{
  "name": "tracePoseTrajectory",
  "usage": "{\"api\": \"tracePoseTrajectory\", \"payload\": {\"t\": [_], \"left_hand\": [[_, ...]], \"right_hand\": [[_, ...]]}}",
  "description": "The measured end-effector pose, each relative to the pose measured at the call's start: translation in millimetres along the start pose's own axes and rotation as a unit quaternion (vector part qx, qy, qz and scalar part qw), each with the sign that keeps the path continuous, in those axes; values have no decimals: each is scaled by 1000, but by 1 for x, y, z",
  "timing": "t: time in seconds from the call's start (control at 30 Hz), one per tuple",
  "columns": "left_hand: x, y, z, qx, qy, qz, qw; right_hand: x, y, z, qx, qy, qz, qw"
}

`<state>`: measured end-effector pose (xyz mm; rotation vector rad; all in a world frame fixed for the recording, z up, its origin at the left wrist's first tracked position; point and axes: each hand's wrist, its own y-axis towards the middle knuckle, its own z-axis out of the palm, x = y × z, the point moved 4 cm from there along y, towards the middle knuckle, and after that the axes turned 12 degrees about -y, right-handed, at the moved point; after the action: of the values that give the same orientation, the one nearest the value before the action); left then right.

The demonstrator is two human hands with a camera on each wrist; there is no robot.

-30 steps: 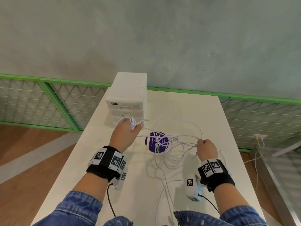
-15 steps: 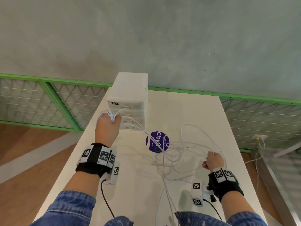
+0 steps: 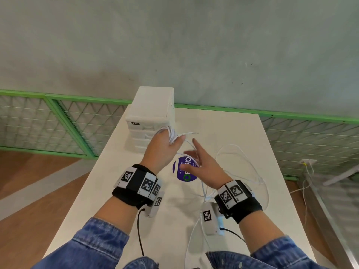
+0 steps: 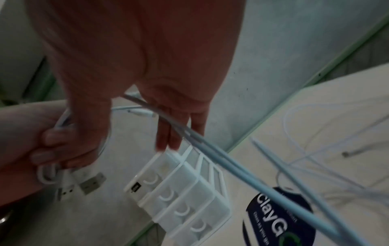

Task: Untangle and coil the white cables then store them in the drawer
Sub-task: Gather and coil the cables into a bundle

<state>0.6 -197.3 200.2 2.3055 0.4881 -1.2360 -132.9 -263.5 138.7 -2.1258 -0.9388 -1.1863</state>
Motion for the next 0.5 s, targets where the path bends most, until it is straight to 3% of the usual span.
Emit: {"api": "tracePoseTrajectory", "payload": {"t": [0.13,0.23,0.37,0.5], "left_hand": [[5,4,-9,38,31,15,999],[22,-1,-8,90,12,-39,995],[27,-16,8,167,-110,-132,971],[15,-30,25,232,-197,-156,940]], "right_hand": [[9,-5,-13,-24,52,-8,998],[6,-8,-26,-52,41,-25,998],[9,-8,-36,-112,43,-65,991],[10,-4,-43,-161,40,-87,982]]}}
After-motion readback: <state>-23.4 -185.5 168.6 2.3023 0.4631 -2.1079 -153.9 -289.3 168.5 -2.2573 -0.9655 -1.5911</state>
